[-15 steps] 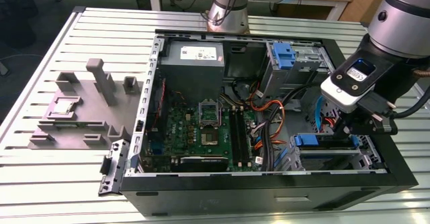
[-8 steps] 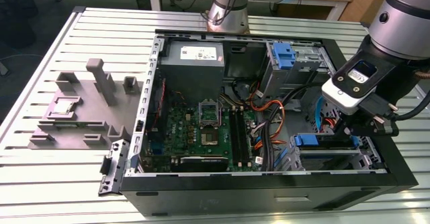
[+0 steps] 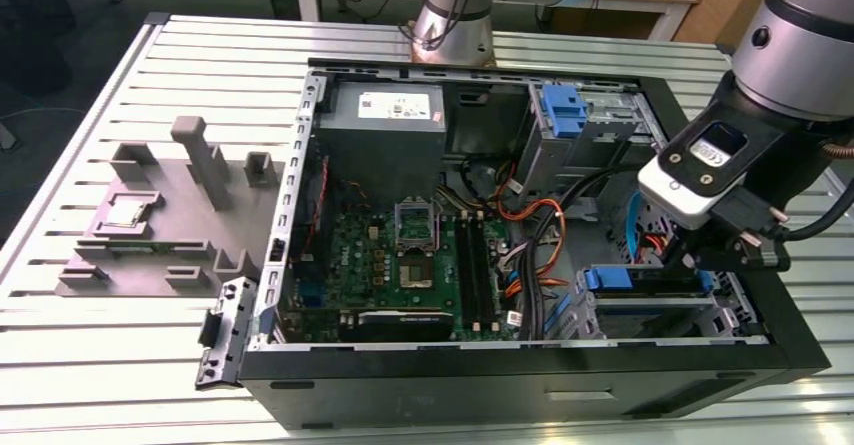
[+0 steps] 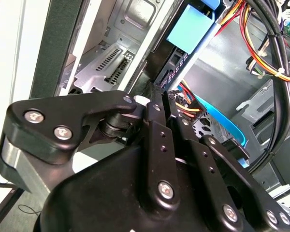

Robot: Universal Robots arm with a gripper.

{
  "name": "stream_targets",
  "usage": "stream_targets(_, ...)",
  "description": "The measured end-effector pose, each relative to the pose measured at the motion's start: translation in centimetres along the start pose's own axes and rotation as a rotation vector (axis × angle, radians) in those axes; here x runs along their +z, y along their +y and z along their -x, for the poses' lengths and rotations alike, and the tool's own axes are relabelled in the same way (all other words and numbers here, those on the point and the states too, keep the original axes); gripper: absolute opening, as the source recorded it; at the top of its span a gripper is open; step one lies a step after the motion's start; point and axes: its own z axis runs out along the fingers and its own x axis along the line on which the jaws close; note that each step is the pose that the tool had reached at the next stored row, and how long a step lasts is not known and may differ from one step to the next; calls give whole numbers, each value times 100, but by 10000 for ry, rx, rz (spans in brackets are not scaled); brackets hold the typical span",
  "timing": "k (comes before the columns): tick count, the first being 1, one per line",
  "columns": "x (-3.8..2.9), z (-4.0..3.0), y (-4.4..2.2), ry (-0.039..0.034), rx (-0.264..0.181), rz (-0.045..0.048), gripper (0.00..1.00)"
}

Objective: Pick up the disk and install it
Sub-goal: 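Insert the first disk wire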

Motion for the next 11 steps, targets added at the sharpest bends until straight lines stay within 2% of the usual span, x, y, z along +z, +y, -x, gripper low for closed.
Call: stream_targets(11, -3, -8, 1, 21, 2, -1, 16)
